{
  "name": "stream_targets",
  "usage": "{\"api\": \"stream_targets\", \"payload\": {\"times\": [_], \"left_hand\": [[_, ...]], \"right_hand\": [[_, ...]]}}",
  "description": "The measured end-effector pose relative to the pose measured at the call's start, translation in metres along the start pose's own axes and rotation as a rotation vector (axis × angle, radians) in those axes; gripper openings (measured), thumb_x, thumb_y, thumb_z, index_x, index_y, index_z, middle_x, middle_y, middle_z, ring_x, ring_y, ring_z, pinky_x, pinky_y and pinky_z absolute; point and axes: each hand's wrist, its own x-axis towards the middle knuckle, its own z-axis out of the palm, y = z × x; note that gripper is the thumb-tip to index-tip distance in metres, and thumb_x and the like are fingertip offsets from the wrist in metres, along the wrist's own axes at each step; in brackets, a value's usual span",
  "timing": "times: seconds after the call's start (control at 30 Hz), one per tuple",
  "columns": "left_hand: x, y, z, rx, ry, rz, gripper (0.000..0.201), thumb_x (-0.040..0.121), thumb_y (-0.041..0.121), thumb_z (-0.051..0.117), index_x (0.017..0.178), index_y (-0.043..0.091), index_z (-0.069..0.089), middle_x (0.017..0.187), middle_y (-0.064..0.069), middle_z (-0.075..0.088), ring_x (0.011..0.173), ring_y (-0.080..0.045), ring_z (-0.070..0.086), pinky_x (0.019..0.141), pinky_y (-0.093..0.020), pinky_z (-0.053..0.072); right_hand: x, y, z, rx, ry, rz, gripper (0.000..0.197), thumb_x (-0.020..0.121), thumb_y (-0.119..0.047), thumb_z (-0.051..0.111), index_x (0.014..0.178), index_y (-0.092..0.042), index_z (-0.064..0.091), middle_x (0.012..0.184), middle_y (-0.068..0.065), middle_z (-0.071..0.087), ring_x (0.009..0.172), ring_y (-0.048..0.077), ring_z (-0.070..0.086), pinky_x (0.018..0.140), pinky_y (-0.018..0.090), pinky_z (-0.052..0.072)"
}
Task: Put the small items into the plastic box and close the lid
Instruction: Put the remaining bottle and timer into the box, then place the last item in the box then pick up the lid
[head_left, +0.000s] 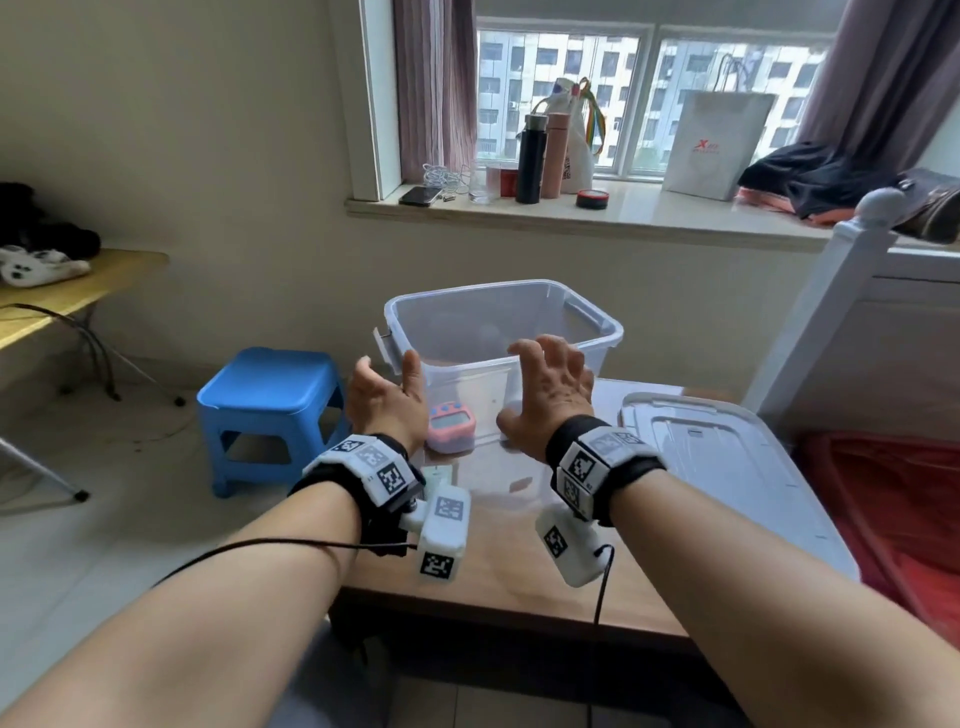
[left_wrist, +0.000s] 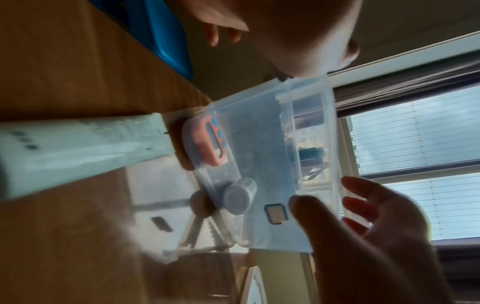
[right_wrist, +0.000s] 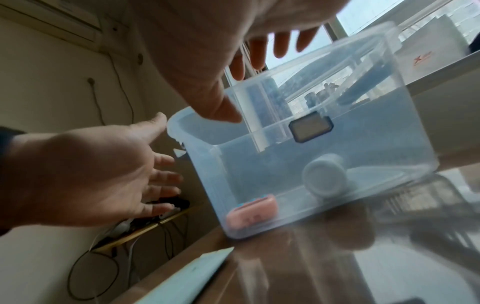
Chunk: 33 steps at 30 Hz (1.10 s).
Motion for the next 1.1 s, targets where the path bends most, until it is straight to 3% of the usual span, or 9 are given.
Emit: {"api": "stream_targets", "payload": {"times": [0.17,0.3,0.43,0.57,0.67,0.77,0.93,1.03,1.1], "left_hand": [[-0.005,-0.025,0.011,0.069,-0.211,-0.249,0.082,0.089,0.062,0.036,0.141,-0.001,0.035,0.148,-0.022,0.04,0.135,-0.034,0.042,0.113,-0.038,0.032],[-0.012,-0.031,0.015,0.163,-0.476,-0.168,0.047,0.08,0.023,0.068,0.121,0.002,0.062,0.12,-0.017,0.066,0.112,-0.03,0.064,0.088,-0.033,0.051],[-0.015,-0.036,0.017,0.251,-0.555,-0.13,0.051,0.065,0.012,0.078,0.112,-0.001,0.062,0.079,-0.004,0.07,0.07,-0.016,0.068,0.066,-0.022,0.055],[-0.021,-0.024,0.016,0.314,-0.672,-0.226,0.036,0.056,0.017,0.078,0.087,0.001,0.068,0.092,-0.016,0.073,0.075,-0.023,0.071,0.072,-0.032,0.06],[-0.026,-0.014,0.018,0.419,-0.736,-0.124,0.035,0.086,0.016,0.063,0.114,-0.005,0.062,0.111,-0.022,0.067,0.079,-0.021,0.057,0.05,-0.016,0.044],[-0.029,-0.004,0.022,0.415,-0.795,-0.099,0.04,0.09,0.015,0.058,0.123,-0.007,0.057,0.124,-0.021,0.064,0.09,-0.025,0.062,0.061,-0.023,0.052],[-0.031,0.019,0.025,0.231,-0.891,-0.076,0.041,0.077,0.05,0.066,0.083,0.009,0.063,0.081,-0.015,0.073,0.067,-0.022,0.065,0.071,-0.03,0.057],[-0.033,0.042,0.013,0.122,-0.918,-0.043,0.043,0.081,0.05,0.065,0.063,0.012,0.059,0.04,0.003,0.062,0.041,-0.008,0.057,0.049,-0.018,0.046],[-0.036,0.063,0.0,0.022,-0.897,0.031,0.04,0.085,0.044,0.063,0.062,0.012,0.055,0.044,0.005,0.055,0.039,-0.01,0.043,0.043,-0.019,0.035]], "right_hand": [[-0.014,-0.015,0.026,0.19,-0.128,0.056,0.038,0.078,-0.028,0.061,0.111,-0.014,0.047,0.116,0.007,0.054,0.107,0.024,0.052,0.087,0.029,0.04],[-0.027,-0.03,0.028,0.126,-0.455,0.038,0.033,0.083,-0.033,0.06,0.11,-0.015,0.055,0.112,0.007,0.063,0.105,0.028,0.057,0.08,0.028,0.041],[-0.031,-0.034,0.045,0.014,-0.76,0.083,0.036,0.077,-0.042,0.061,0.053,-0.02,0.047,0.064,0.0,0.053,0.08,0.028,0.058,0.065,0.031,0.044],[-0.028,-0.033,0.048,-0.002,-0.774,0.12,0.033,0.08,-0.029,0.06,0.053,-0.016,0.046,0.062,0.002,0.053,0.073,0.027,0.053,0.067,0.031,0.041],[-0.027,-0.028,0.045,-0.057,-0.797,0.049,0.022,0.081,-0.025,0.059,0.064,-0.013,0.055,0.075,0.007,0.064,0.084,0.031,0.063,0.074,0.033,0.05],[-0.023,-0.02,0.032,-0.12,-0.77,-0.043,0.026,0.084,-0.031,0.058,0.098,-0.01,0.066,0.103,0.011,0.069,0.095,0.029,0.064,0.085,0.035,0.05],[-0.004,-0.005,-0.003,-0.193,-0.657,-0.026,0.031,0.075,-0.021,0.072,0.103,-0.01,0.069,0.091,0.004,0.069,0.081,0.018,0.056,0.073,0.026,0.045],[0.005,0.001,-0.038,-0.122,-0.54,-0.034,0.03,0.067,-0.015,0.077,0.097,-0.011,0.072,0.079,0.001,0.062,0.077,0.017,0.055,0.068,0.025,0.043],[0.013,0.003,-0.06,-0.021,-0.414,-0.049,0.031,0.065,-0.012,0.079,0.095,-0.011,0.071,0.079,0.0,0.063,0.074,0.015,0.055,0.067,0.026,0.044]]}}
